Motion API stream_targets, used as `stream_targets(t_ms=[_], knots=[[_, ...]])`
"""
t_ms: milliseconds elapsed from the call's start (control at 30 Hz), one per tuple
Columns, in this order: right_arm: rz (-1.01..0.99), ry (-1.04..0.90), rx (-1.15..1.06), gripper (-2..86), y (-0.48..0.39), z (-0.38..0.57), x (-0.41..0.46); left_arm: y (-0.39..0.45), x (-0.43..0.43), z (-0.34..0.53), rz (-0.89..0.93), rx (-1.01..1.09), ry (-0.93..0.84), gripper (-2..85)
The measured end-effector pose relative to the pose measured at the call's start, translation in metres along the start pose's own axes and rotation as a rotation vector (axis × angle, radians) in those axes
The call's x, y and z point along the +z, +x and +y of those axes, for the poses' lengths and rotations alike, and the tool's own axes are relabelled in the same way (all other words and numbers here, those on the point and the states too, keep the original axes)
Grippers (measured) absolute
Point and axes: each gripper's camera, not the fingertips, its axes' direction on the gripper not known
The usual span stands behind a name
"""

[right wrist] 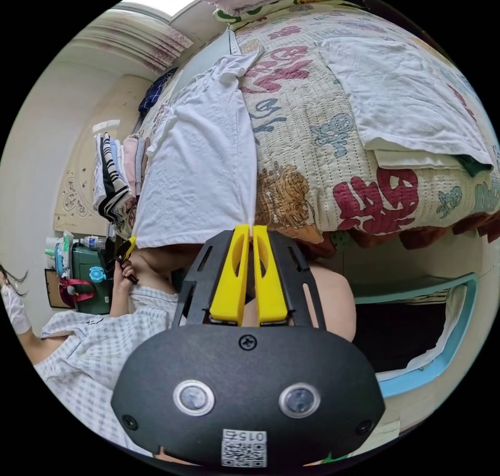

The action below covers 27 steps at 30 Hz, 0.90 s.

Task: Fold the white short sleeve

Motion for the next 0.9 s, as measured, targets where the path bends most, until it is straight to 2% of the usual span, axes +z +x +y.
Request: stream_targets(t_ms=[267, 500, 567, 700, 800, 900], knots=[[0.084, -0.046, -0.012, -0.1, -0.002, 0.011, 0.016, 0.065, 0.001, -0.006, -0.208, 0.148, -0.106, -0.3], [0.138, -0.063, 0.007, 0.5, 0.004, 0.014, 0.025, 0.091, -0.008, -0.015, -0.289, 0.093, -0.102, 3.8], [0.128, -0.003, 0.018, 0.8, 0.008, 0.013, 0.014, 0.124, -0.023, -0.024, -0.352, 0.181, -0.043, 5.2], [0.088, 0.124, -0.054, 1.4, -0.005, -0.009, -0.005, 0.185, -0.016, -0.066, -0.327, 0.387, -0.02, 6.2], [-0.01, 0.152, -0.188, 2.5, -0.041, -0.049, 0.007, 0.233, 0.026, -0.115, -0.263, 0.529, -0.045, 7.5], [-0.103, 0.122, -0.308, 5.1, -0.091, -0.106, 0.043, 0.266, 0.082, -0.162, -0.293, 0.616, -0.051, 8.4]])
